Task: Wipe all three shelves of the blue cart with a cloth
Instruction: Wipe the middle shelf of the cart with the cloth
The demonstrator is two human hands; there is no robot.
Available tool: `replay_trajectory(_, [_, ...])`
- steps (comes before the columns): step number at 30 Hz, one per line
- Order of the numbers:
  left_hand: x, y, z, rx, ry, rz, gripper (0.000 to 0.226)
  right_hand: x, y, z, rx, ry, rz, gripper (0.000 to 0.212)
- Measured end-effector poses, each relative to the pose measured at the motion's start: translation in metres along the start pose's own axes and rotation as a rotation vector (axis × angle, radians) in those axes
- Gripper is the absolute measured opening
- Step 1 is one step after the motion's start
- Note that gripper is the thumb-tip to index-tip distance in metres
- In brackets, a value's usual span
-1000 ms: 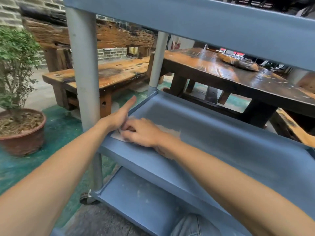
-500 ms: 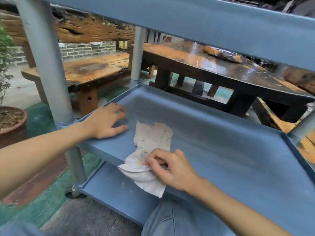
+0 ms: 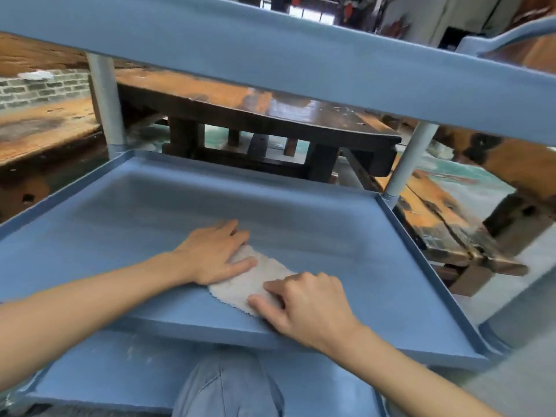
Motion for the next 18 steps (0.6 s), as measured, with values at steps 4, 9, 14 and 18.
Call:
replay_trajectory(4, [0.064,-0.017,-0.036,-0.015,-0.081,0.022,0.051,0.057,-0.006,0.041,-0.079,-0.166,0.102,0.059])
replay_trajectory(9, [0.141,-0.038,-0.076,-0.04,-0.119,0.211,0.044,0.135,-0.007,0.083,-0.185,-0.483,0.193,0.066])
replay_trajectory(14, [0.176,-0.043,-0.091,-0.002,-0.095,0.285,0.042,0.172,-0.025,0.07,-0.244,-0.634,0.191,0.081])
replay_trajectory(18, [0.165,-0.04,-0.081,0.013,-0.127,0.235,0.036,0.173,-0.06,0.026,-0.378,-0.685,0.004,0.095])
Point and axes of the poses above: each hand's wrist, its own z-axis away from the middle knuckle, its own y-axis out of the back of the hand, x = y × z, the point moved 5 cm from there along -z, towards the middle knuckle, and after that the axes turned 12 degrees about z, right-handed, at the moved point
